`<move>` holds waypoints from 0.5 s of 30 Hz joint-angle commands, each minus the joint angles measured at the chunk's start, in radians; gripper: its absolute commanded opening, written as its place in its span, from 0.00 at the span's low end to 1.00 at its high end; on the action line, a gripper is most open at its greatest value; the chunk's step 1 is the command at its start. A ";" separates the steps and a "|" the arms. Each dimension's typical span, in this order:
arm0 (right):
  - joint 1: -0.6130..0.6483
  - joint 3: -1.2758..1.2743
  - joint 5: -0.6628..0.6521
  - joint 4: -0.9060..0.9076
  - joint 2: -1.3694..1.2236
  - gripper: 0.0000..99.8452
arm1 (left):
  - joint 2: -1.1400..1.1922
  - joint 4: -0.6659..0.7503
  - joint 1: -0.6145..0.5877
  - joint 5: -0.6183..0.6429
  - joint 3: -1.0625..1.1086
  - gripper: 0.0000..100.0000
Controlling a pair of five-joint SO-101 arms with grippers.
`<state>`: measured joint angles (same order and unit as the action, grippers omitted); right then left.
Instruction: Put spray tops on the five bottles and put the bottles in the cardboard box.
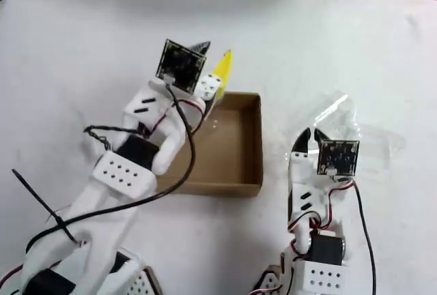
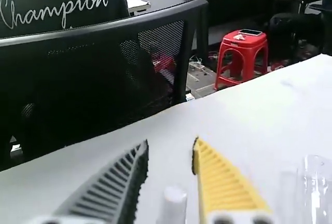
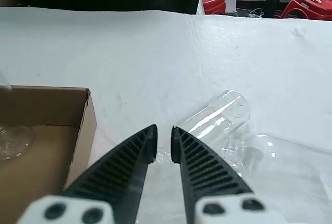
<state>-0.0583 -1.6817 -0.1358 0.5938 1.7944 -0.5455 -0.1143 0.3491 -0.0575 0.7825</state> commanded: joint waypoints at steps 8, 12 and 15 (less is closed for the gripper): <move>0.012 -0.009 -0.005 -0.021 0.007 0.04 | -0.369 -0.348 -0.154 -0.014 -0.167 0.10; 0.013 -0.009 -0.003 -0.019 0.007 0.08 | -0.529 -0.545 -0.320 -0.015 -0.170 0.09; 0.016 -0.009 -0.003 -0.019 0.007 0.15 | -0.587 -0.667 -0.427 -0.012 -0.135 0.09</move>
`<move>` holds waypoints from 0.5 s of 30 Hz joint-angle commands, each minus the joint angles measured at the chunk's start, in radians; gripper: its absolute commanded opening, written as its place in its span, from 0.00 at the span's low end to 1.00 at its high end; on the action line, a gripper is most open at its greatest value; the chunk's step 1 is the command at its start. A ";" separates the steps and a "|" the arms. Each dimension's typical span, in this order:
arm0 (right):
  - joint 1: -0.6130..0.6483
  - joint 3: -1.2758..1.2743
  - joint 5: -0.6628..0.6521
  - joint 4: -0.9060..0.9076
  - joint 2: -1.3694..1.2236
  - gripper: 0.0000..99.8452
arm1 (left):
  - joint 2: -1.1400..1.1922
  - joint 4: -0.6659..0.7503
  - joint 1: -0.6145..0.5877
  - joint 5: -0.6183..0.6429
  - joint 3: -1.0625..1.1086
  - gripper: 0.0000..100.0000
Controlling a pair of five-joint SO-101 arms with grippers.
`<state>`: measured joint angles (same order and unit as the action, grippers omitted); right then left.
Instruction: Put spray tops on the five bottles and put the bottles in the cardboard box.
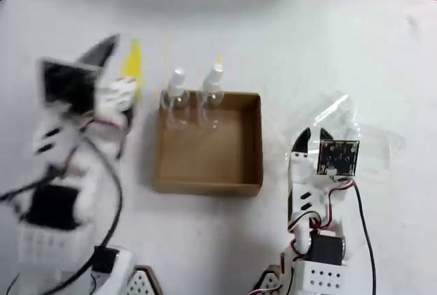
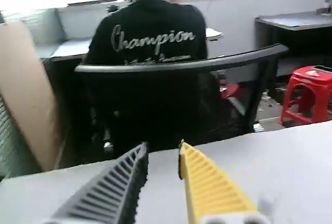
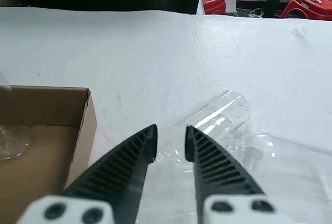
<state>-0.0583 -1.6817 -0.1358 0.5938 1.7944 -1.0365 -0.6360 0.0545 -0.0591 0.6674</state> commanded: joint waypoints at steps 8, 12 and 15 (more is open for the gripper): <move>0.012 -0.009 -0.003 -0.022 0.007 0.20 | -0.105 -0.242 -0.239 -0.006 0.204 0.09; 0.012 -0.009 -0.003 -0.019 0.008 0.20 | -0.105 -0.235 -0.275 0.075 0.299 0.09; 0.010 -0.009 -0.009 -0.019 0.008 0.20 | -0.105 -0.210 -0.297 0.121 0.319 0.11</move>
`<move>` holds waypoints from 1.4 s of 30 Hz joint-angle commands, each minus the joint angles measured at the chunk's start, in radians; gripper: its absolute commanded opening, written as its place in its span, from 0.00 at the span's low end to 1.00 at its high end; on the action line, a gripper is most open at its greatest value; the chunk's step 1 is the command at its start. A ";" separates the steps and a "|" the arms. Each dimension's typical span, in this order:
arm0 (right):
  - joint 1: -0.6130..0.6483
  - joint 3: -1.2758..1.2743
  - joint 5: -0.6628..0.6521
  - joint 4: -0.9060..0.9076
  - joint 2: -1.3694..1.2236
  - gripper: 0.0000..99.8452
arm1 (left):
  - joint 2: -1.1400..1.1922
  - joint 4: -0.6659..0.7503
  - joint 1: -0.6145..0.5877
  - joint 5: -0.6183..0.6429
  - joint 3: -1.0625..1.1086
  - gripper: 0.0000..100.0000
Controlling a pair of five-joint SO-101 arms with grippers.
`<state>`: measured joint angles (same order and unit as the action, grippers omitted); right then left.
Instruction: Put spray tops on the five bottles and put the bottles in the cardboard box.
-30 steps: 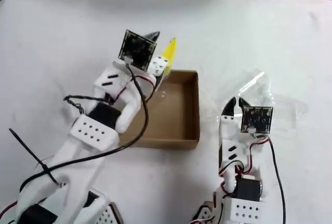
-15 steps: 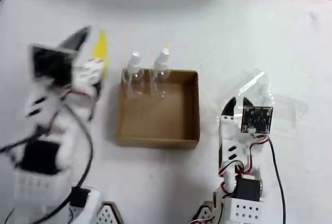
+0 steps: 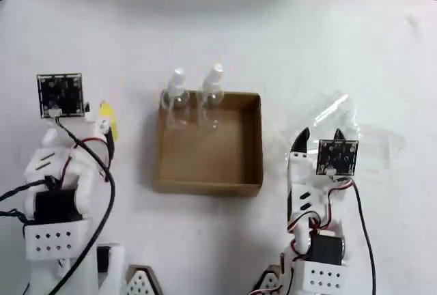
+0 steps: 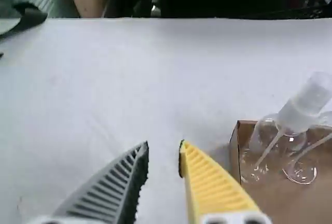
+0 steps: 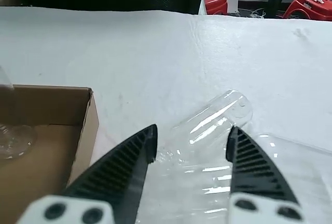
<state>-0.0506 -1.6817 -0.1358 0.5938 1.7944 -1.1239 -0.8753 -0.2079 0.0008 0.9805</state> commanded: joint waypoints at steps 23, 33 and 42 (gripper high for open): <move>-0.001 0.044 -0.089 0.012 0.008 0.20 | -0.010 0.470 0.041 -0.015 0.354 0.21; 0.025 0.311 -0.092 0.208 0.005 0.20 | 0.045 0.486 0.044 -0.015 0.356 0.21; -0.050 0.756 -0.344 0.331 -0.435 0.20 | 0.473 0.539 0.038 -0.014 0.186 0.21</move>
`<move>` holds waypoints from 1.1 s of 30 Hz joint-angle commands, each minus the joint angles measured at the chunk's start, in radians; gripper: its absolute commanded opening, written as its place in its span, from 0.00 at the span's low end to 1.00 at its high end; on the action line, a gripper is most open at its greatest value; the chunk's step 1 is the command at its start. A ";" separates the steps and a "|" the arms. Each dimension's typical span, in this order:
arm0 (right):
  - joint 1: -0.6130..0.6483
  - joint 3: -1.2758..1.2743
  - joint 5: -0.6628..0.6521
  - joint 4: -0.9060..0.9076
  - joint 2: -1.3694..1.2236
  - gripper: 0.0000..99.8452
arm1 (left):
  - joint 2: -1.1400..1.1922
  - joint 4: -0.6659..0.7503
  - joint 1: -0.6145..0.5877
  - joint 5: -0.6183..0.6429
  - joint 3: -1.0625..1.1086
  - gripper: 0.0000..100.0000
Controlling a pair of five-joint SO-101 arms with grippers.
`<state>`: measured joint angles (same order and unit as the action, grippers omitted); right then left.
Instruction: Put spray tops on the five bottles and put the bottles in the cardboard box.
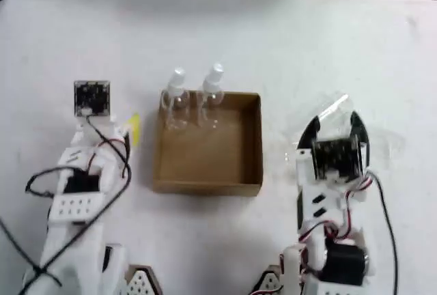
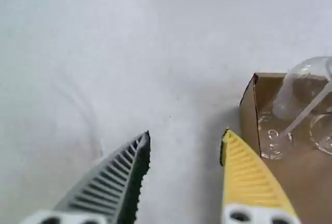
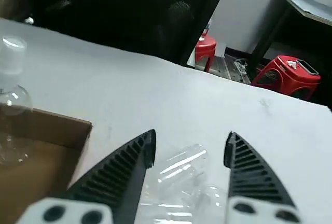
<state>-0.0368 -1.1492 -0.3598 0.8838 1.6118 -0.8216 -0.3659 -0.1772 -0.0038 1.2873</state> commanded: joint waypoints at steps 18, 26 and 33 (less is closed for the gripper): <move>-0.443 0.781 -0.890 0.209 -1.110 0.20 | 0.243 0.029 -0.022 -0.005 -0.166 0.21; -0.390 0.787 -0.999 0.222 -1.239 0.25 | 0.243 0.029 -0.025 -0.011 -0.163 0.21; -0.354 0.789 -1.013 0.186 -1.442 0.30 | 0.243 0.029 -0.024 -0.012 -0.166 0.21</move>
<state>-0.4358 -0.4097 -1.3571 1.0879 0.2340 -0.5792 -0.3613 -0.1941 -0.0038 1.1784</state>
